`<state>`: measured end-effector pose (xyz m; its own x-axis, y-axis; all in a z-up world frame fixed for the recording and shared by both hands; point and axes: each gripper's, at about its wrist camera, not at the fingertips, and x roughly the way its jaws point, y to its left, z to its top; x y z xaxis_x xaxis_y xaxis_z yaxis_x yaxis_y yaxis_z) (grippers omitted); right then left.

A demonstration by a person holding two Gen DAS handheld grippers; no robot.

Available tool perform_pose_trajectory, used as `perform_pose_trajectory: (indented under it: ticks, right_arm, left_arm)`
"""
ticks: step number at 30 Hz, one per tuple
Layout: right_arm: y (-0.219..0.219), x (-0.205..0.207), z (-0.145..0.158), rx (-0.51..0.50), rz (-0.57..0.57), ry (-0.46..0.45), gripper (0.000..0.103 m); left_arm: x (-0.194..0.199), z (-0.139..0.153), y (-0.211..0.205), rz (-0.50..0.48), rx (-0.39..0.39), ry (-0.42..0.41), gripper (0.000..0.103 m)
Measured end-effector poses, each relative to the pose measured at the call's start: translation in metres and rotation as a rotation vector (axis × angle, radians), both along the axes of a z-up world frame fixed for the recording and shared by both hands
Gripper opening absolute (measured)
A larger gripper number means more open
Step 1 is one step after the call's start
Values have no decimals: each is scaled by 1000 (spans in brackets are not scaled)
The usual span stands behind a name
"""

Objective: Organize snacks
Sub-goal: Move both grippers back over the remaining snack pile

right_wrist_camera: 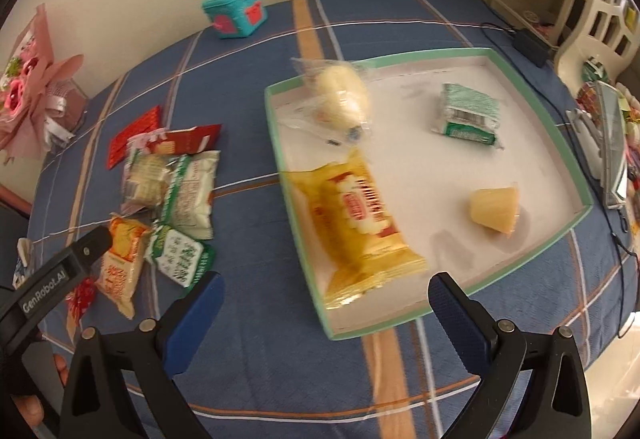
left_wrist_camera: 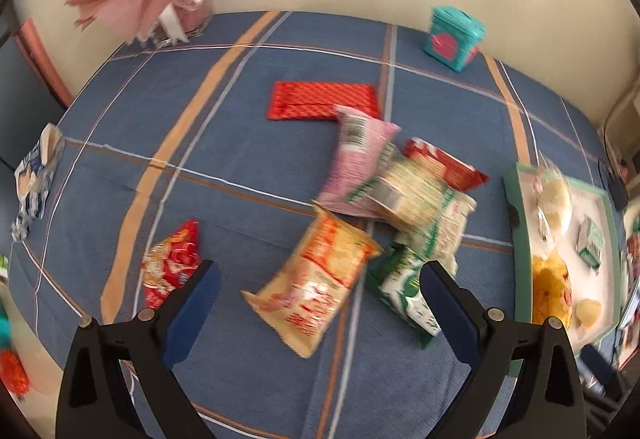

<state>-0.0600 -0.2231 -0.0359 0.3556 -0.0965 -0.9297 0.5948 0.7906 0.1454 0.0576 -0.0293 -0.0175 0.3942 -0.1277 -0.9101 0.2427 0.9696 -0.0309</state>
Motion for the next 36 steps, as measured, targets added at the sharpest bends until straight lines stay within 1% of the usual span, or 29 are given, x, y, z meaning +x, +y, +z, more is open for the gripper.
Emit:
perform_pose_trajectory:
  ticks: [2,5,9,12,15,19,24,30,36]
  right_arm:
    - [11,6,0,21,27,-16,103]
    - [25,15,1,50,53,-39,103]
    - [43,29,4,56,99,-67,103]
    - [56,38,3,68,132,-75,103]
    - [67,48,-1,83,147,-68,103]
    - [77,59,-8,97,152,-60,103]
    - [84,70,-23,115,141,-27,103]
    - [85,84,-41,122,129,20,103]
    - [77,94,-55,147,92,34,102]
  left_arm:
    - [5,1,12,26,-18,2,99]
    - [13,2,31,62,-22,5,99]
    - [21,3,51,83,-46,16,99]
    - [28,1,68,112,-80,36,99]
    - [35,-3,83,144,-97,57,99]
    - [43,-11,101,192,-109,81,99]
    - [56,-28,120,259,-125,125,99]
    - [63,-52,121,268,-120,187,99]
    - [69,-66,122,284,-102,215,99]
